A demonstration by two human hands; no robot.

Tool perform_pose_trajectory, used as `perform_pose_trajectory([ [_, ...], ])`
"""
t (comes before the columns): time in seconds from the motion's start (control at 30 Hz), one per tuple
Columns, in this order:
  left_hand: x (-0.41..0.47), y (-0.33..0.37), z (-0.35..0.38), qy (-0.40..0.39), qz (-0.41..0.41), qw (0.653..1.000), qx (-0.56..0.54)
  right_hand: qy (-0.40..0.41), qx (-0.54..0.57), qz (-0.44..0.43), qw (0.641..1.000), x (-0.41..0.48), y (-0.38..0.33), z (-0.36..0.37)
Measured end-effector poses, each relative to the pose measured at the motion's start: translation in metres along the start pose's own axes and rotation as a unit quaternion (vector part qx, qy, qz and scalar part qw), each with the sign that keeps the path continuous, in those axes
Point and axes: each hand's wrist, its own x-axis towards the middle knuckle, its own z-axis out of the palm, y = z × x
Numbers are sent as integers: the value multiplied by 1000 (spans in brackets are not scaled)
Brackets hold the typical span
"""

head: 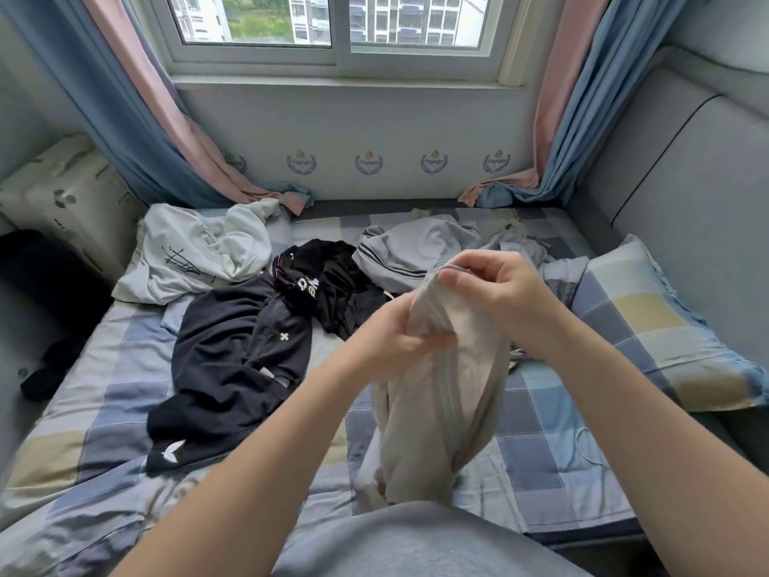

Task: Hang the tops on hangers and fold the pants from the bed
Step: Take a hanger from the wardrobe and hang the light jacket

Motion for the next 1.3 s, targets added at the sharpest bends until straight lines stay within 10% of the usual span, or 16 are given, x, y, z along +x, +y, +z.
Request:
perform_pose_trajectory([
  [0.47,-4,15,-49,222,-16,975,17,-106,-198,231,947,-19,104,-30],
  [0.7,-20,-16,-42,-8,-156,985,69,30,-100,98,990,5,60,-35],
  [0.97,-32,-33,-38,-178,-284,905,263,110,-96,59,988,37,42,-30],
  [1.13,-32,-30,-39,-4,-325,944,48,139,-144,71,977,30,53,-17],
  [1.3,-25,-12,-38,195,-326,902,-205,-14,-79,111,991,-1,60,11],
])
